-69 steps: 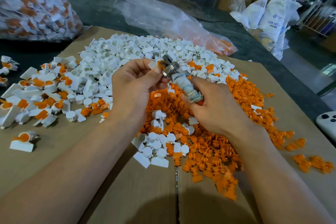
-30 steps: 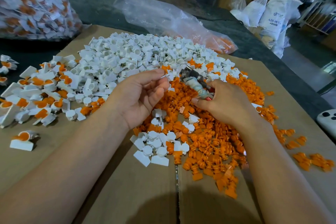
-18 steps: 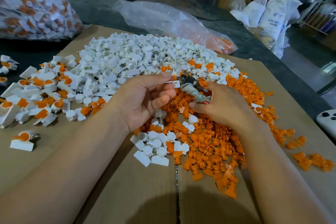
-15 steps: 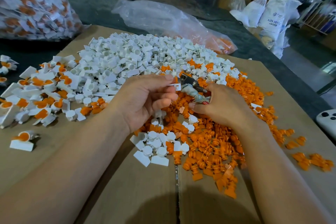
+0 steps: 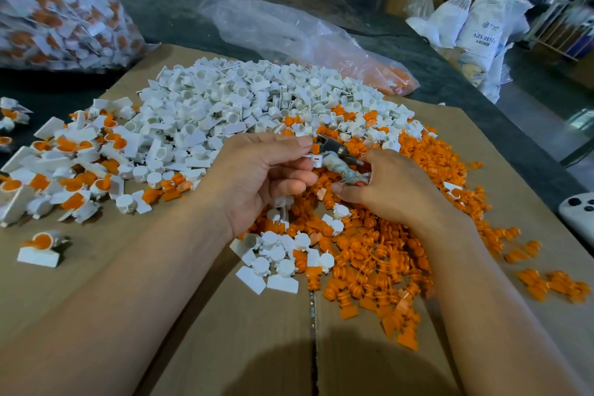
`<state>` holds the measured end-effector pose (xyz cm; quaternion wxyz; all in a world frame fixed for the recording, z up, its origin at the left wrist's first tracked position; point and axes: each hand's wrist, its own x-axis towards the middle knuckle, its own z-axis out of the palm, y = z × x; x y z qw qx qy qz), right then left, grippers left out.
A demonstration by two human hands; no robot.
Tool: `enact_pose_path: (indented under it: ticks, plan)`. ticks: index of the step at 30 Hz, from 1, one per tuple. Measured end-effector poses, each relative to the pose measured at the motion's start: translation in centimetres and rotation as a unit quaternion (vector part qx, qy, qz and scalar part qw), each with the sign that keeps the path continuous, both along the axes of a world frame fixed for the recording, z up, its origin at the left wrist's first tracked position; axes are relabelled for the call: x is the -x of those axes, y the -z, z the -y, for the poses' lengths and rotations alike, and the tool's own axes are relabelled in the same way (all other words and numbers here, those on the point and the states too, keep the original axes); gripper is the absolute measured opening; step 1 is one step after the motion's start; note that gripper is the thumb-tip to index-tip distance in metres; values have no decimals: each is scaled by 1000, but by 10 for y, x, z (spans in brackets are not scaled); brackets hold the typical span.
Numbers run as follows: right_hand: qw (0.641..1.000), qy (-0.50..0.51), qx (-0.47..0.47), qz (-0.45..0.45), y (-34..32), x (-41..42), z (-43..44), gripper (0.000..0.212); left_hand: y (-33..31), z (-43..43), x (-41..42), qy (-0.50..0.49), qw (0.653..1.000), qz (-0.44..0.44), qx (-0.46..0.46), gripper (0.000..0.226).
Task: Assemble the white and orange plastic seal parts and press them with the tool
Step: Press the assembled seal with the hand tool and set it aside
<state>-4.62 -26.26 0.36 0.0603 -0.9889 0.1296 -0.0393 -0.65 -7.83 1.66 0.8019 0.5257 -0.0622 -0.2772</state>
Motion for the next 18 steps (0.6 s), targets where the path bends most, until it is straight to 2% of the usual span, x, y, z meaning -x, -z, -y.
enact_pose_path:
  ticks: [10,18]
  plan:
    - [1000,-8,3,-1,1,0,1,50,0,0,0,-10,1000,-18,-7,27]
    - [1000,-6,1,1,2,-1,2,56,2,0,-4,-42,998,-42,18,10]
